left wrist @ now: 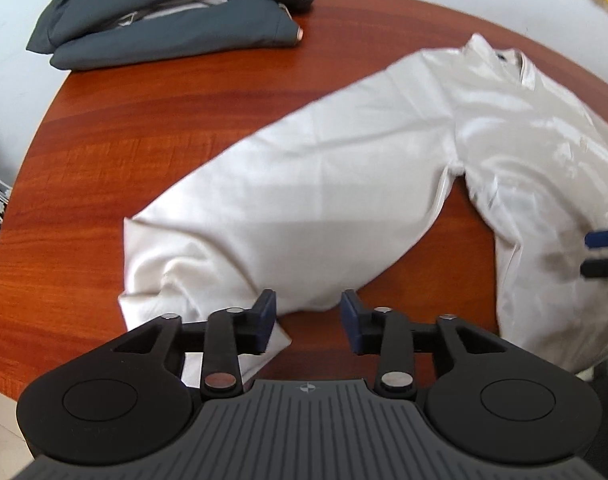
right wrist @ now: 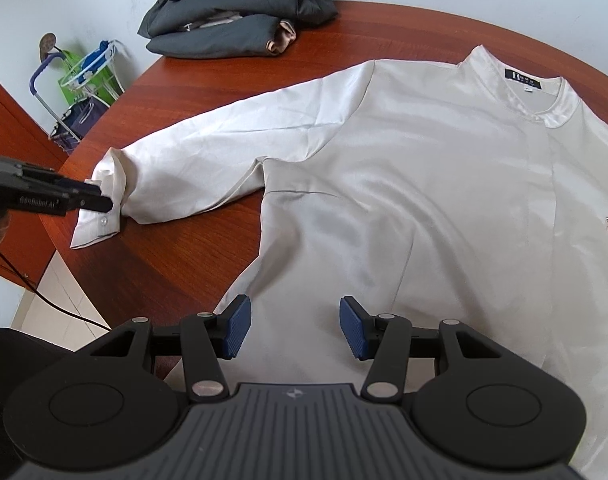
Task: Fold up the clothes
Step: 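Move the open left gripper toward the folded sleeve cuff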
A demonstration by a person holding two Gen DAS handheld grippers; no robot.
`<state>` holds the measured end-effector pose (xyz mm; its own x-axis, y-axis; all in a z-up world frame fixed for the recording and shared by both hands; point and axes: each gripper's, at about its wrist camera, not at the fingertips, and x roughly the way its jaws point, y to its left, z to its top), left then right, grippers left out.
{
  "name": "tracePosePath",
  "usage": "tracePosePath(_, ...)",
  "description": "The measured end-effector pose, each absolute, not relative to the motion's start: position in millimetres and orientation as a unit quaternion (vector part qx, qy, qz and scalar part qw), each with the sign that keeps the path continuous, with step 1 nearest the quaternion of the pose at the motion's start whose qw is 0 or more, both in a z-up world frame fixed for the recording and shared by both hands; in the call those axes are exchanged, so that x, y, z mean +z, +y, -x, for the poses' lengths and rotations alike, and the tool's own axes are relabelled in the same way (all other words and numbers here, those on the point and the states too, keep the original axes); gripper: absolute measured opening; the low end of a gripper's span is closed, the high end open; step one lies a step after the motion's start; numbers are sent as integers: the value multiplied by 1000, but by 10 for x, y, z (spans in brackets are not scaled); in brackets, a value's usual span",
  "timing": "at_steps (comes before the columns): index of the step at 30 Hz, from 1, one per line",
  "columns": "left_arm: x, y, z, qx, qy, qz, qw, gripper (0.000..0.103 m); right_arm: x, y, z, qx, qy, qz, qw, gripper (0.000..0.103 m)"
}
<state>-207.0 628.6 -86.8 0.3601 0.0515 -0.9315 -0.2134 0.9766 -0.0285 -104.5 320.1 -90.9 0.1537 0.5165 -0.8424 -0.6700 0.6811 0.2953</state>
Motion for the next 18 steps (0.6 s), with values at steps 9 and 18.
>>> tracePosePath(9, -1141, 6351, 2155, 83, 584, 71, 804, 42, -915, 3256, 1058, 392, 520, 78, 755, 56)
tracePosePath(18, -1247, 6366, 2173, 80, 586, 52, 805, 21, -884, 3270, 1057, 392, 518, 77, 756, 56)
